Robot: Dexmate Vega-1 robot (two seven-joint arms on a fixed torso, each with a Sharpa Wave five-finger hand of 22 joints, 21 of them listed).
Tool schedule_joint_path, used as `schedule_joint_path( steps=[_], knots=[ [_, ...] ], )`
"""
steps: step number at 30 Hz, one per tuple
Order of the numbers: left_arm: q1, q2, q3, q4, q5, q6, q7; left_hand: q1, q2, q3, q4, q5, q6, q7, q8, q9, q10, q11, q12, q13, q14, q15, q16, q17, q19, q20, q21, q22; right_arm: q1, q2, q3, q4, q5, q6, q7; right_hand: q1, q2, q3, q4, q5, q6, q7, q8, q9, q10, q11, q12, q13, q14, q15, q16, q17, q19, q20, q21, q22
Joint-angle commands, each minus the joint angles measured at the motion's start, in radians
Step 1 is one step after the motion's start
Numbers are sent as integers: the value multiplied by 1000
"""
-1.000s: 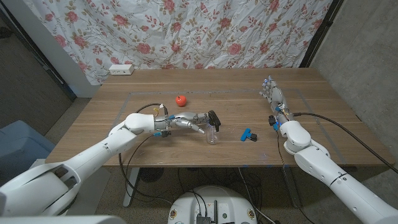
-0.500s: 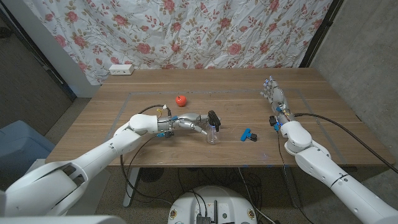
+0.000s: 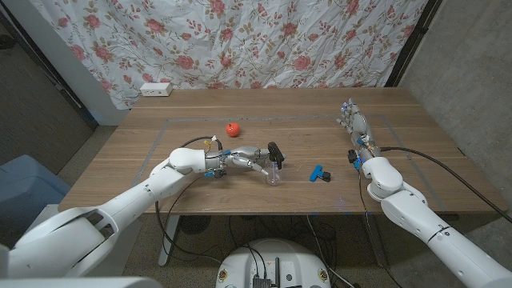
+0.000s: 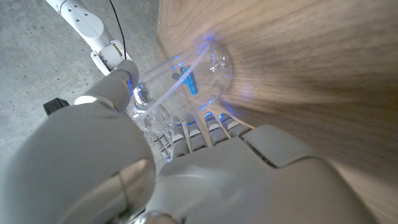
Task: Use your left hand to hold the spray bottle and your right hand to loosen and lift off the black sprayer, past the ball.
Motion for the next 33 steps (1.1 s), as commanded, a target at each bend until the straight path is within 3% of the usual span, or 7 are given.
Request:
schedule_joint_path(
  steps=[1, 9, 19, 27, 33],
  knots=[
    [7, -25, -3, 19, -17, 15, 13, 46, 1, 1, -1, 9, 22, 15, 17, 8, 39, 2, 14, 11, 52, -56, 11, 6, 28, -56, 11, 1, -24, -5, 14, -15, 6, 4, -6, 0, 4, 2, -6, -2, -2, -2, 5, 3, -3, 2, 1, 5, 1, 10, 7, 0, 5, 5, 5, 2],
    [4, -41, 2, 30, -17, 20, 14, 118, -3, -16, 1, 11, 74, 27, 62, 25, 132, -4, 44, 31, 147, -76, 27, 11, 76, -61, 12, 2, -27, -8, 21, -16, 8, 7, -4, 0, 5, 2, -8, -2, -2, -3, 5, 3, -3, 0, 1, 5, 1, 8, 8, -1, 4, 8, 5, 2],
    [14, -49, -1, 28, -12, 23, 45, 184, 18, -67, 10, 13, 118, 38, 125, 50, 269, -23, 99, 74, 284, -112, 71, 29, 143, -59, 14, 2, -37, -10, 28, -20, 12, 5, -6, 1, 7, 3, -11, -3, -2, -4, 5, 3, -3, 0, 1, 5, 0, 8, 9, -1, 5, 10, 6, 2],
    [23, -53, -6, 23, -5, 25, 80, 217, 52, -120, 15, 17, 165, 23, 189, 76, 380, -60, 155, 126, 367, -143, 124, 58, 201, -60, 16, 4, -42, -10, 33, -19, 16, 12, -3, 2, 8, 4, -14, -4, -2, -4, 6, 3, -3, 0, 1, 5, 1, 10, 10, -2, 6, 12, 6, 2],
    [33, -48, -16, -1, -3, 31, 116, 237, 76, -150, 16, 20, 192, 20, 229, 95, 421, -65, 192, 162, 415, -159, 158, 84, 248, -61, 23, 5, -36, -11, 34, -12, 18, 19, 6, 2, 9, 4, -15, -4, -2, -4, 6, 3, -3, -1, 1, 5, 1, 9, 11, -1, 6, 12, 6, 2]
  ],
)
